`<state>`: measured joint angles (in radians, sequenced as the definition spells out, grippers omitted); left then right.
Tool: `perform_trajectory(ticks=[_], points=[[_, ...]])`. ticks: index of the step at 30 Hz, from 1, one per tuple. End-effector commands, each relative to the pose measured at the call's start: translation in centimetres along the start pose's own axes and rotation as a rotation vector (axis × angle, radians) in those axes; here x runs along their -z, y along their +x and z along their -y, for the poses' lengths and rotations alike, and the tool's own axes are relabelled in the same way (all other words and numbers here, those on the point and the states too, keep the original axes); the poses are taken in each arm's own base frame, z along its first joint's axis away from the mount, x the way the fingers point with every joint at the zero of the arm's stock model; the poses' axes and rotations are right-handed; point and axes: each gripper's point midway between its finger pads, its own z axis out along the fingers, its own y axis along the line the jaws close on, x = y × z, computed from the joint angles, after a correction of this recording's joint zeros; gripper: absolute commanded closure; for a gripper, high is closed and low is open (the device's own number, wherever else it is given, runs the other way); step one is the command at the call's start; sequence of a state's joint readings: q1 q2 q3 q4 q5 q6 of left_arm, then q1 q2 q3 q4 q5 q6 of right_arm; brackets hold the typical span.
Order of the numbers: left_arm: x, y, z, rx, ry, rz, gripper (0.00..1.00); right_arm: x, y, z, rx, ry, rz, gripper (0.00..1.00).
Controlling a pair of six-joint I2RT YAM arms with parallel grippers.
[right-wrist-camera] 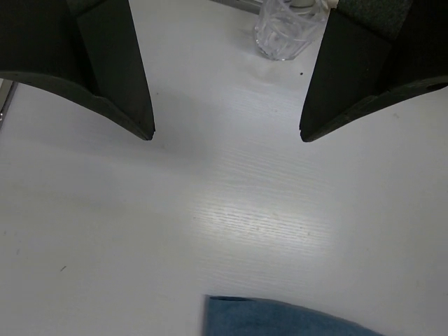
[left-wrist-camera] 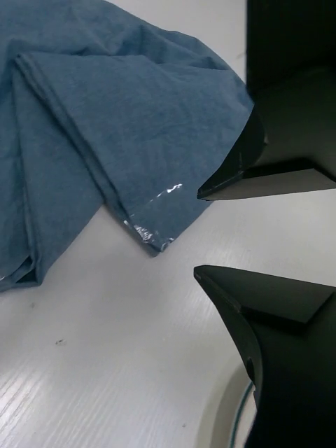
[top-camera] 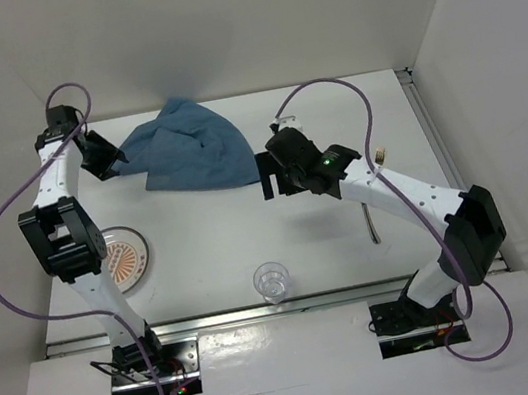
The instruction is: Set the dinner table for one person
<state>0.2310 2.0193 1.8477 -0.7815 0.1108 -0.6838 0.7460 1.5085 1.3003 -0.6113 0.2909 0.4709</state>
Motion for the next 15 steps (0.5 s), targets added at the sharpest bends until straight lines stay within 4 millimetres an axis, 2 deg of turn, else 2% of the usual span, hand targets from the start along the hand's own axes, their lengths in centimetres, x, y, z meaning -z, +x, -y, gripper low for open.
perform_trajectory(ticks=[1,2,3,5,6,7,8,9,10,11,12,13,14,15], points=[[-0.8,-1.5,1.5,0.081,0.096,-0.015,0.45,1.2,-0.4,-1.6,-0.001,-0.087,0.018,0.08],[-1.1,-2.7,1.0,0.125,0.097,0.004,0.45,1.2,-0.3,-1.8,0.009,-0.101,0.010,0.08],[-2.6,-2.8,0.3,0.159,0.089,-0.019,0.45,1.3,-0.2,-2.0,0.010,-0.114,0.004,0.08],[-3.5,-4.4,-0.3,0.209,0.102,-0.018,0.45,1.5,0.0,-2.3,0.011,-0.132,-0.011,0.08],[-5.2,-4.0,-0.7,0.226,0.091,-0.047,0.45,1.3,0.5,-2.3,0.016,-0.131,-0.033,0.08],[-5.7,-4.5,-1.1,0.245,0.087,-0.045,0.46,1.3,0.5,-2.3,0.016,-0.131,-0.033,0.08],[-5.7,-5.5,-0.5,0.238,0.104,-0.022,0.46,1.3,0.5,-2.3,0.016,-0.131,-0.033,0.08],[-6.1,-5.3,-0.7,0.244,0.091,-0.040,0.44,1.4,0.6,-2.5,0.025,-0.141,-0.038,0.08],[-7.1,-5.5,-1.2,0.257,0.067,-0.034,0.42,0.9,1.3,-2.3,0.030,-0.132,-0.056,0.08],[-6.9,-5.8,-1.0,0.255,0.072,-0.027,0.39,0.8,1.2,-2.1,0.030,-0.124,-0.052,0.07],[-7.6,-5.9,-1.3,0.264,0.063,-0.019,0.35,0.5,1.4,-2.1,0.033,-0.118,-0.061,0.07],[-7.6,-6.1,-1.2,0.275,0.068,-0.013,0.26,0.5,1.4,-2.1,0.033,-0.118,-0.061,0.07],[-8.9,-6.1,-2.1,0.287,0.056,-0.019,0.23,0.5,1.5,-1.9,0.026,-0.106,-0.065,0.07],[-9.2,-6.5,-2.7,0.309,0.051,-0.017,0.19,0.1,1.8,-1.9,0.029,-0.100,-0.075,0.07]])
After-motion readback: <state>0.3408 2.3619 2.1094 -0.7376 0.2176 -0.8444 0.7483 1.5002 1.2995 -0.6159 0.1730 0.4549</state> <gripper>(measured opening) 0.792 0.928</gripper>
